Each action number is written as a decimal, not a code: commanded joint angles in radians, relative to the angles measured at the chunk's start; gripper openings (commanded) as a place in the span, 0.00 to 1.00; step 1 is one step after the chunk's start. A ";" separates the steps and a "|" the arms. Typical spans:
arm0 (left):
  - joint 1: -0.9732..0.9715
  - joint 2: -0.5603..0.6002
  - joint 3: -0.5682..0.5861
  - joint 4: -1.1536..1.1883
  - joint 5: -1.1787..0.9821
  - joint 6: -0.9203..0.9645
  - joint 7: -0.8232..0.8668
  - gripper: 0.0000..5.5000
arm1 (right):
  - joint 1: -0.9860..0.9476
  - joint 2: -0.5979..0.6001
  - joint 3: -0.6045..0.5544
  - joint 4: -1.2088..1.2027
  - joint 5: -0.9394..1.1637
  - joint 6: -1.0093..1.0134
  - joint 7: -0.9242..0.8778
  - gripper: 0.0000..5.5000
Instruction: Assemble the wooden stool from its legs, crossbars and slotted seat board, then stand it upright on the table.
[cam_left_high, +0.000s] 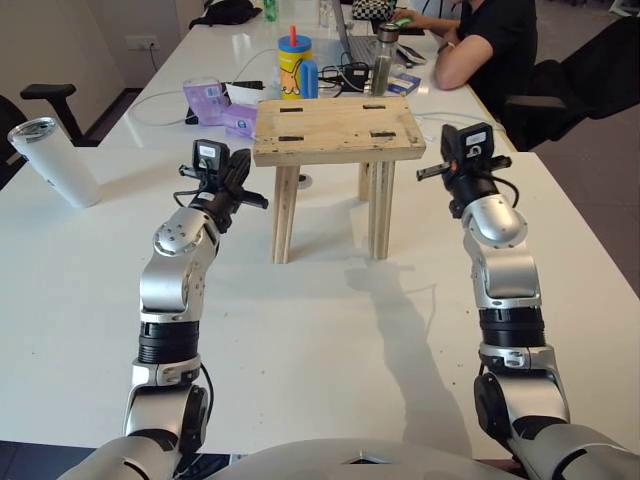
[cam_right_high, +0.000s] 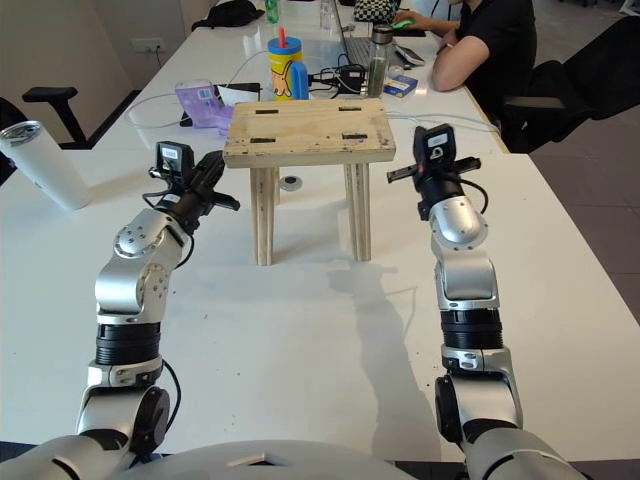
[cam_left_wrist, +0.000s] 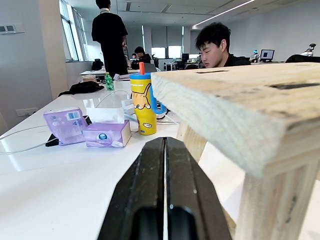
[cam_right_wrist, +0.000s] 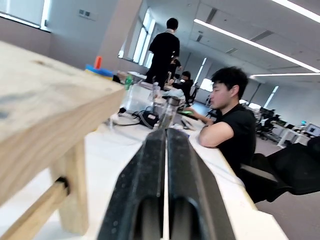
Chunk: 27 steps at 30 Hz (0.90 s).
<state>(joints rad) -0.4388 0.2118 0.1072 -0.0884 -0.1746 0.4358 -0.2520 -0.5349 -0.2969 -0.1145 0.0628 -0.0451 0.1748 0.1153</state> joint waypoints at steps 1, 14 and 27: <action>0.000 0.014 0.009 0.019 0.003 -0.015 0.006 0.01 | -0.085 -0.019 0.007 -0.047 -0.020 -0.142 -0.014 0.00; -0.042 -0.025 0.012 -0.035 -0.013 -0.013 0.063 0.01 | -0.038 0.098 0.256 -0.203 0.226 0.087 0.311 0.00; -0.208 -0.183 -0.181 0.156 0.004 0.070 0.056 0.01 | 0.153 -0.086 0.255 -0.324 0.418 0.243 0.609 0.00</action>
<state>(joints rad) -0.5532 0.0780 -0.0075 -0.0756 -0.1716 0.5307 -0.1317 -0.4035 -0.3543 0.1441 -0.2487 0.3627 0.3961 0.7023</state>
